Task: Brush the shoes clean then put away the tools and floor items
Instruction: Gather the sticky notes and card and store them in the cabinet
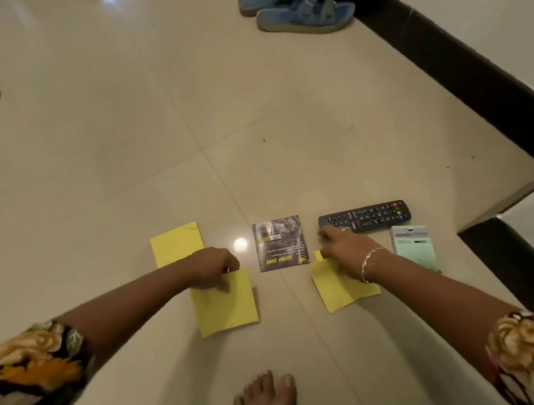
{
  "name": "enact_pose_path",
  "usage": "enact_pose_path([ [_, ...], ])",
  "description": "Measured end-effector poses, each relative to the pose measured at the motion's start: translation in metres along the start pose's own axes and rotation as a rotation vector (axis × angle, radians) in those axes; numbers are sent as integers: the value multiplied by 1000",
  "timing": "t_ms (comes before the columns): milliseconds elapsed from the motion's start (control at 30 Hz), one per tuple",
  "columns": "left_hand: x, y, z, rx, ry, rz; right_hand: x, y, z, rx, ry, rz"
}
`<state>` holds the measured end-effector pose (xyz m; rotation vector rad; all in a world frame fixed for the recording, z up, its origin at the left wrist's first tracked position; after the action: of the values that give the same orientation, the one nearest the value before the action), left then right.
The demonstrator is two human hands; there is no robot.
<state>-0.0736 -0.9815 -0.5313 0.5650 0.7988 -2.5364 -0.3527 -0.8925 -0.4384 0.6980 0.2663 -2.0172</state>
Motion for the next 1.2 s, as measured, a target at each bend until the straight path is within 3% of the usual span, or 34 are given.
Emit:
enact_pose_path([
  [33, 8, 1, 19, -28, 51, 5, 3, 4, -7, -16, 6, -11],
  [100, 57, 1, 124, -33, 219, 72, 5, 9, -19, -115, 17, 2],
  [133, 88, 5, 167, 148, 115, 12, 6, 10, -23, -150, 4, 6],
  [233, 123, 27, 221, 147, 355, 5, 12, 9, -25, -235, -20, 2],
  [267, 129, 31, 231, 209, 343, 8, 14, 9, -24, -260, -14, -1],
  [333, 128, 37, 238, 142, 198, 55, 13, 8, -23, -277, -7, -6],
  [467, 149, 59, 253, 378, 50, 67, 2, 8, -26, -160, 20, 24],
  [667, 163, 67, 236, 490, 13, 114, -13, 1, -6, 112, 13, -43],
  [767, 165, 65, 233, 498, 27, 170, -29, -12, 9, 107, 53, -70],
  [933, 157, 41, 233, 111, -24, 77, -56, -60, 11, 25, 198, -175],
  [1033, 146, 13, 234, -135, 45, 10, -65, -93, 7, 101, 188, -305],
  [1200, 148, -36, 232, -99, 235, -141, -58, -110, -9, 171, 58, -394],
])
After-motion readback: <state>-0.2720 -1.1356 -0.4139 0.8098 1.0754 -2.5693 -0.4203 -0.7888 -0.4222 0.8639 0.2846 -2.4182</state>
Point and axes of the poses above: each hand's wrist, its own x-axis towards the middle knuckle, its own z-axis out of the back of the hand, y = z × x, the point moved 1 cm from there along x, towards the middle knuckle, and after that the axes turned 1 degree about x, right-handed, at the moved point
